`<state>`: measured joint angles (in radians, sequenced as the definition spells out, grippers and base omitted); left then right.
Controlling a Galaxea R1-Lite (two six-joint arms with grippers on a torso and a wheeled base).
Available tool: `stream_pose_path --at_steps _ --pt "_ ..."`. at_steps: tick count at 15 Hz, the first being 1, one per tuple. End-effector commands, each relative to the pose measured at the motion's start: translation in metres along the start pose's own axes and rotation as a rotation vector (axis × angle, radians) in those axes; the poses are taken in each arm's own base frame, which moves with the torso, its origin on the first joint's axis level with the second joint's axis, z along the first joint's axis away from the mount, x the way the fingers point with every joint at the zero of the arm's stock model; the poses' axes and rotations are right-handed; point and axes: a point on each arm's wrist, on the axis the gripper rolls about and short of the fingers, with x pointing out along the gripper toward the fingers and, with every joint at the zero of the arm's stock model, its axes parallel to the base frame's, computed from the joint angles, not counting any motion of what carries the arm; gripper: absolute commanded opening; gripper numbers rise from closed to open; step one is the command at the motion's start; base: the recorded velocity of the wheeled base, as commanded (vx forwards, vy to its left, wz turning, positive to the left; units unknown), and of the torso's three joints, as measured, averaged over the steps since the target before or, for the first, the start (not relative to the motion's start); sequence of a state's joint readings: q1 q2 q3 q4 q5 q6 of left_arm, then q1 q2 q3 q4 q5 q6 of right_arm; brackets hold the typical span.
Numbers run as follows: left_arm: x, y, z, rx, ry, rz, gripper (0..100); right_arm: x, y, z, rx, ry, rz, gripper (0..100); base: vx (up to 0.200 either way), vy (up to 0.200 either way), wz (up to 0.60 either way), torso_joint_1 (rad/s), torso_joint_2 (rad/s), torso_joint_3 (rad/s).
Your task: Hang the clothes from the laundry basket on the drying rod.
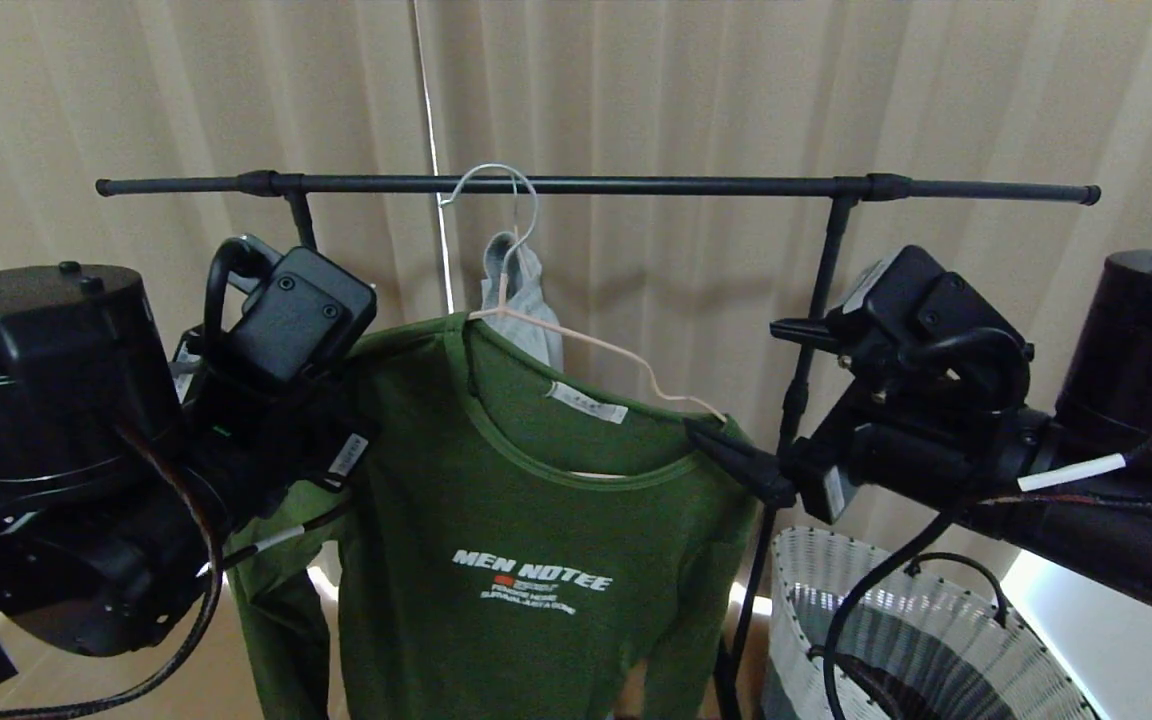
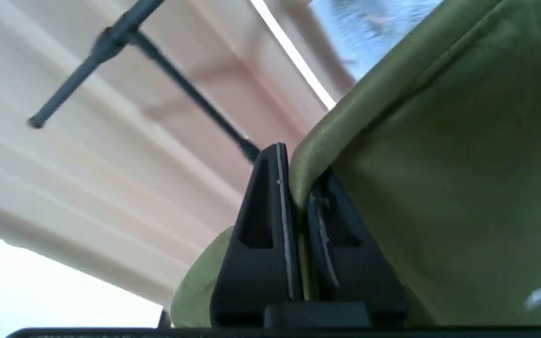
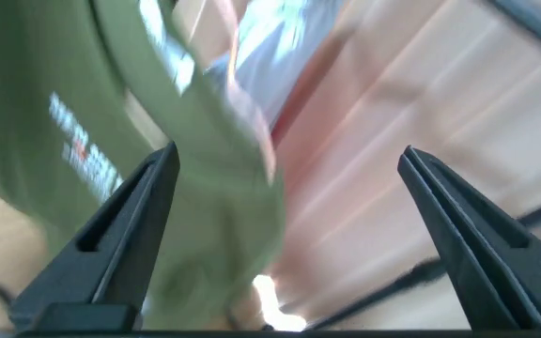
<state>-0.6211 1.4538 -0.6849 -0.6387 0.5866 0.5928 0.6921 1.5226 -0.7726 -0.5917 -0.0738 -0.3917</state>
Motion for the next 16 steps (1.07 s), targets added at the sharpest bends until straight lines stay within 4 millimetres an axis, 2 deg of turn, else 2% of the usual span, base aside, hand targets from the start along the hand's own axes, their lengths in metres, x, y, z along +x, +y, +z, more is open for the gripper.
stream_pose_path --at_steps 1,6,13,14,16 --pt "-0.006 -0.001 0.002 -0.004 -0.019 -0.014 0 0.021 0.001 0.009 -0.026 -0.015 0.002 100 0.0 0.0 0.0 0.0 0.0 0.0" --pt "-0.017 -0.011 0.007 -0.021 -0.091 -0.046 0 0.051 0.008 0.015 -0.035 -0.006 -0.02 100 0.0 0.0 0.0 0.0 0.0 0.0" --pt "-0.015 -0.013 0.007 -0.015 -0.086 -0.05 0 0.055 0.016 0.017 -0.041 -0.009 -0.006 100 0.0 0.0 0.0 0.0 0.0 0.0" --pt "-0.014 -0.013 0.007 -0.015 -0.084 -0.045 0 0.055 0.015 0.017 -0.042 -0.001 -0.023 0 0.0 0.0 0.0 0.0 0.0 0.0" --pt "-0.014 -0.012 0.007 -0.015 -0.083 -0.039 0 0.055 0.015 0.017 -0.062 0.005 -0.037 0 0.0 0.0 0.0 0.0 0.0 0.0"
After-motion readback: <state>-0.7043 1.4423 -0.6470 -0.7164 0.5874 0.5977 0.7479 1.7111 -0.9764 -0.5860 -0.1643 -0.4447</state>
